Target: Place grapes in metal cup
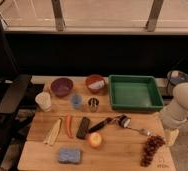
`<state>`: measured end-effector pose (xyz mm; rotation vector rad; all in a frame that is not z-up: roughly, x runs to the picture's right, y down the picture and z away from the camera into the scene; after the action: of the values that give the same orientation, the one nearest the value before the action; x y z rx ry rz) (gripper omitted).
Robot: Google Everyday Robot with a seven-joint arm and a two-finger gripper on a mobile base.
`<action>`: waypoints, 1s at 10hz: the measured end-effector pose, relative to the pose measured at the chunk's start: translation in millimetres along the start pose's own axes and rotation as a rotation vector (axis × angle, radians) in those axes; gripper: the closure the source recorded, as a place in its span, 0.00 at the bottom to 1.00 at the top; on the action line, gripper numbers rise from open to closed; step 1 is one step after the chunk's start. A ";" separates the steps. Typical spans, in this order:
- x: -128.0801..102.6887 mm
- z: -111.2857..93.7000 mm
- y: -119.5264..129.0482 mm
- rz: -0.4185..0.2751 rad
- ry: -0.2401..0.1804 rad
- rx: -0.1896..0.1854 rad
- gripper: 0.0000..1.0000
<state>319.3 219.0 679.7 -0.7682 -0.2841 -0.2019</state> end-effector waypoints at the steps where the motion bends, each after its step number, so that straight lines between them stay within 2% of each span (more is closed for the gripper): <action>1: 0.5 -0.3 0.7 0.002 -0.001 0.000 0.20; 5: 0.0 -0.7 -0.9 -0.001 0.001 0.000 0.20; 6: -0.3 2.2 -1.7 -0.015 0.024 -0.013 0.20; 7: -2.1 11.2 -6.2 -0.032 0.046 -0.012 0.20; 10: 4.0 55.4 3.3 -0.053 0.045 -0.045 0.20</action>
<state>314.2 260.2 716.8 -0.8001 -0.2581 -0.2756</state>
